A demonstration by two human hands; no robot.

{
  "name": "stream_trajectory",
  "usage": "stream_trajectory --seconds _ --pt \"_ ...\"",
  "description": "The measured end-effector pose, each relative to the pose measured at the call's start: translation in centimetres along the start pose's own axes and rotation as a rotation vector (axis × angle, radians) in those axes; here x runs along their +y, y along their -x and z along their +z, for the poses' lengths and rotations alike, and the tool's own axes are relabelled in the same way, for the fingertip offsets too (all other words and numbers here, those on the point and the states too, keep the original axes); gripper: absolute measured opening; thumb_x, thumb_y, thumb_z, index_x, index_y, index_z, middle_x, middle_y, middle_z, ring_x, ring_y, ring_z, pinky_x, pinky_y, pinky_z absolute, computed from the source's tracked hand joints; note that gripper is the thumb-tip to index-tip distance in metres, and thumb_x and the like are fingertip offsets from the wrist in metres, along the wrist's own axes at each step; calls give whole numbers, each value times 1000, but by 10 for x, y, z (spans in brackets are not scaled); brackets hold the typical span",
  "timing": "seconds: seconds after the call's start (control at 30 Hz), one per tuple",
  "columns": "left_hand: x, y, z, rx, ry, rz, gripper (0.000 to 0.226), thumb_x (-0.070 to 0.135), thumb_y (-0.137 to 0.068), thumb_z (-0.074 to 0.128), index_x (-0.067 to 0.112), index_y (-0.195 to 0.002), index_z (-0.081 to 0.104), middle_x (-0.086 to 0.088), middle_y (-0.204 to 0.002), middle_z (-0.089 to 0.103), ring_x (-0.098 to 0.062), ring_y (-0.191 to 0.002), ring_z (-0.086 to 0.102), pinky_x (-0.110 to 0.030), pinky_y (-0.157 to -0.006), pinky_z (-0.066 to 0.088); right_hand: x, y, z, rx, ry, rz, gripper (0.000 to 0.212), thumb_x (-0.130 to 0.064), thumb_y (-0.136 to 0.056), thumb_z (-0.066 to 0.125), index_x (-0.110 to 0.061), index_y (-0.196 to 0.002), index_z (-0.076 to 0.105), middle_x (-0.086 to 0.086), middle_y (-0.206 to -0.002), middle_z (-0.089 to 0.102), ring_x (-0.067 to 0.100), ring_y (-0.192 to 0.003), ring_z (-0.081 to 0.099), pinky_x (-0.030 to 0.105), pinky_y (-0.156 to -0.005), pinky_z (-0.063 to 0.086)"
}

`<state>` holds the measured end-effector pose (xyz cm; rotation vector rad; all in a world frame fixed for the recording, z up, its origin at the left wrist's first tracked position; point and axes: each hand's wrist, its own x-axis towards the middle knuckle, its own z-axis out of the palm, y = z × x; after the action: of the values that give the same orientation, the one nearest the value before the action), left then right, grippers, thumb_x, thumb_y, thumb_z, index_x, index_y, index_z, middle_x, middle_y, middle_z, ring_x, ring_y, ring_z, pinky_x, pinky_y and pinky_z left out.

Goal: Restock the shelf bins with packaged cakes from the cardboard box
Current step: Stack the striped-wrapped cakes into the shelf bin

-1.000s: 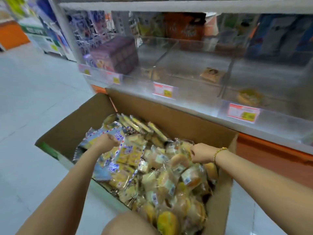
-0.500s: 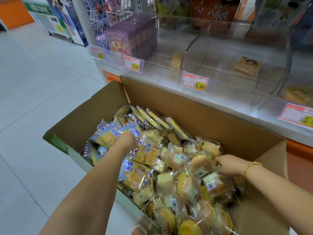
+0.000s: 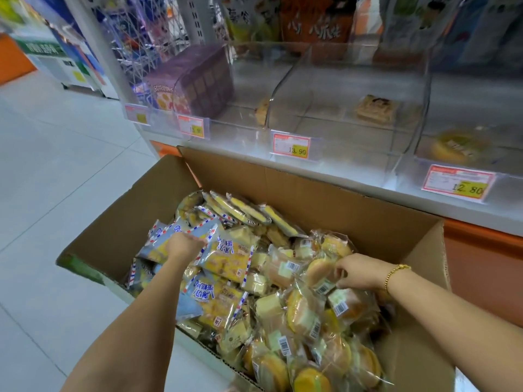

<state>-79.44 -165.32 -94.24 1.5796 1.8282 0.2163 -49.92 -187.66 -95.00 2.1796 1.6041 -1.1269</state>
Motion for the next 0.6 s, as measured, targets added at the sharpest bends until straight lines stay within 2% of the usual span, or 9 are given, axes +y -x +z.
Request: stream_trajectory --seconds 0.1,0.17,0.23,0.3,0.37,0.43,0.53,0.6 --pt "6 18 -5 19 -79 153 22 17 -86 68 8 -69 57 -13 -65 54 -19 -61 47 -23 -53 36 0 9 -2 78 -48 -58 24 -36 -93 58 -18 -107 65 -1 -103 67 12 -91 62 24 -78 50" --pt "12 34 -15 59 -131 288 27 17 -89 66 3 -66 62 -13 -59 50 -18 -55 43 -22 -51 33 -3 13 -5 122 -99 -104 24 -38 -90 61 -18 -103 66 -2 -100 68 11 -89 62 26 -79 52" --pt "25 62 -32 92 -166 413 33 16 -89 64 -2 -62 61 -13 -57 50 -18 -52 41 -23 -50 32 -10 23 -12 203 -198 -179 27 -42 -86 66 -19 -100 66 -7 -98 65 8 -88 60 20 -76 50" --pt "43 92 -51 97 -162 513 29 18 -89 65 2 -66 65 -16 -59 57 -17 -51 44 -25 -50 35 -23 38 -20 297 -341 -278 27 -43 -81 72 -26 -100 63 -13 -97 62 2 -88 58 14 -77 47" --pt "64 123 -65 43 -116 581 22 20 -88 67 6 -71 68 -6 -58 61 -10 -49 46 -20 -48 37 -37 58 -29 384 -440 -359 35 -42 -80 74 -31 -111 62 -15 -106 61 1 -96 57 19 -87 49" --pt "87 155 -71 -56 -39 647 16 16 -87 69 10 -72 68 7 -53 60 -2 -46 47 -11 -46 37 -49 80 -38 518 -415 -434 40 -39 -85 68 -30 -122 59 -14 -115 57 2 -102 52 21 -90 44" --pt "119 197 -61 -136 -44 783 15 13 -87 69 15 -72 67 16 -54 60 1 -47 49 -11 -49 39 -59 116 -53 735 -428 -524 46 -43 -82 70 -22 -121 58 -8 -112 56 4 -98 47 18 -80 35" --pt "137 219 -49 -143 -12 842 15 13 -86 69 14 -72 67 14 -54 59 3 -48 49 -11 -51 37 -54 136 -60 747 -430 -463 54 -52 -71 76 -18 -109 60 -4 -104 62 10 -90 53 25 -72 40"
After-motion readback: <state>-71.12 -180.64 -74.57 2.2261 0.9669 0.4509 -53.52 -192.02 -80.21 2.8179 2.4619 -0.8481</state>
